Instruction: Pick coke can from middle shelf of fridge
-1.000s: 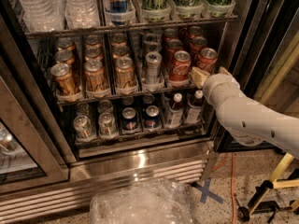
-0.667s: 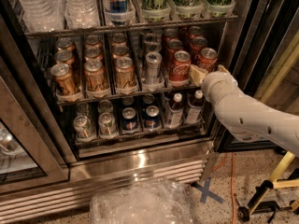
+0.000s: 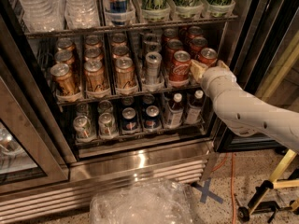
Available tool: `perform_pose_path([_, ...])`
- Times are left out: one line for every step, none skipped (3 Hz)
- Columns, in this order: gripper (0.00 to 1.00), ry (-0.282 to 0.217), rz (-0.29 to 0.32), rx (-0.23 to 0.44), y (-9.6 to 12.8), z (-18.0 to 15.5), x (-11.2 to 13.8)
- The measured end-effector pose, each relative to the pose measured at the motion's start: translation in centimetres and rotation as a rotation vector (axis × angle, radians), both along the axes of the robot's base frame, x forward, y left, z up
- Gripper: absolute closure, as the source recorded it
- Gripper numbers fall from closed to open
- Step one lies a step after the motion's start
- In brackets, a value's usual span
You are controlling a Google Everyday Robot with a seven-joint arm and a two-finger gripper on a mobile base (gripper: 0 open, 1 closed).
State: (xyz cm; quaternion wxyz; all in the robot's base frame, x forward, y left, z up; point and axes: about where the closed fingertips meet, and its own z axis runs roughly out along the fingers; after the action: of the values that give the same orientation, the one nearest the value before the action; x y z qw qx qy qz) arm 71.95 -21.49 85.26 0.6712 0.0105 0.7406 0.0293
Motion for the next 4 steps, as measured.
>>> perform_pose_path([0.32, -0.009, -0.01, 0.025, -0.11, -0.26, 0.41])
perform_pose_path([0.32, -0.013, -0.011, 0.059, 0.0, -0.55, 0.58])
perform_pose_path([0.51, -0.011, -0.013, 0.089, 0.3, -1.05, 0.68])
perform_pose_path([0.74, -0.011, -0.013, 0.089, 0.3, -1.05, 0.68])
